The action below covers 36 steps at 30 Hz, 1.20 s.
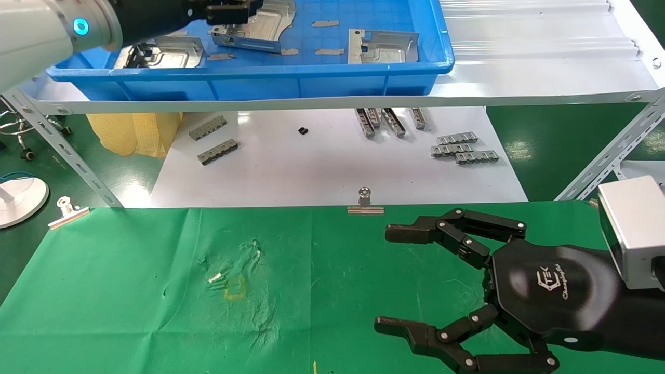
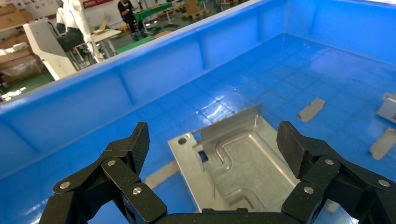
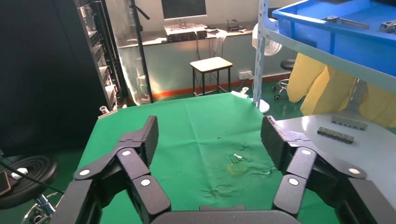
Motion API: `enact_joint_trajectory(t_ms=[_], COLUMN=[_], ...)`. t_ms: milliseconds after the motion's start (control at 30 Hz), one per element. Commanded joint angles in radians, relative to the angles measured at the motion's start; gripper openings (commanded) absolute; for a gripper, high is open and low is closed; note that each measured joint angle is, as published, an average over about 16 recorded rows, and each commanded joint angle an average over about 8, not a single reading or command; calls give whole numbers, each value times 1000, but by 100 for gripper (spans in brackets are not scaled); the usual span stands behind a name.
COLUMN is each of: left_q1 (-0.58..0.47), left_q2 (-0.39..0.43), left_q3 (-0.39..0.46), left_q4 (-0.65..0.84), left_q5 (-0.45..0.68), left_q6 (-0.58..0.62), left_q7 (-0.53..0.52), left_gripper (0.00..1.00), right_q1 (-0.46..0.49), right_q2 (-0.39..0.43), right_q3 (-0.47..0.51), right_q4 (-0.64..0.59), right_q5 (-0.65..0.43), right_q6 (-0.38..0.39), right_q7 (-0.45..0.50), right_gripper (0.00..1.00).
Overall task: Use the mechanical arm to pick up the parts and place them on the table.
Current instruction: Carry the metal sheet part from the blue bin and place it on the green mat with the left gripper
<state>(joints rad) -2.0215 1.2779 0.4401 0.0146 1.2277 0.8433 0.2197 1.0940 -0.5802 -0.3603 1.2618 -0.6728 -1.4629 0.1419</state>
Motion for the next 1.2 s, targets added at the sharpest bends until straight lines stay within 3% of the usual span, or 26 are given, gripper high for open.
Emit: enact_joint_trajectory(t_ms=[33, 67, 100, 600, 1200], left_q1=[-15, -20, -24, -50, -39], left_q2=[9, 12, 15, 31, 29], left_q3=[10, 14, 19, 70, 90], left_q4=[5, 8, 12, 34, 16], left_q5=[14, 20, 27, 103, 133], left_q6=[-6, -8, -9, -34, -70], left_q7=[-14, -23, -33, -170, -262], left_gripper=[17, 5, 0, 0, 0], right_q1=[0, 0, 0, 0, 0], right_q2=[0, 0, 0, 0, 0], right_q3=[0, 0, 0, 0, 0], right_q4=[0, 0, 0, 0, 0], right_q5=[0, 0, 0, 0, 0], right_q6=[0, 0, 0, 0, 0], right_q7=[0, 0, 0, 0, 0], right_gripper=[100, 100, 100, 100, 100])
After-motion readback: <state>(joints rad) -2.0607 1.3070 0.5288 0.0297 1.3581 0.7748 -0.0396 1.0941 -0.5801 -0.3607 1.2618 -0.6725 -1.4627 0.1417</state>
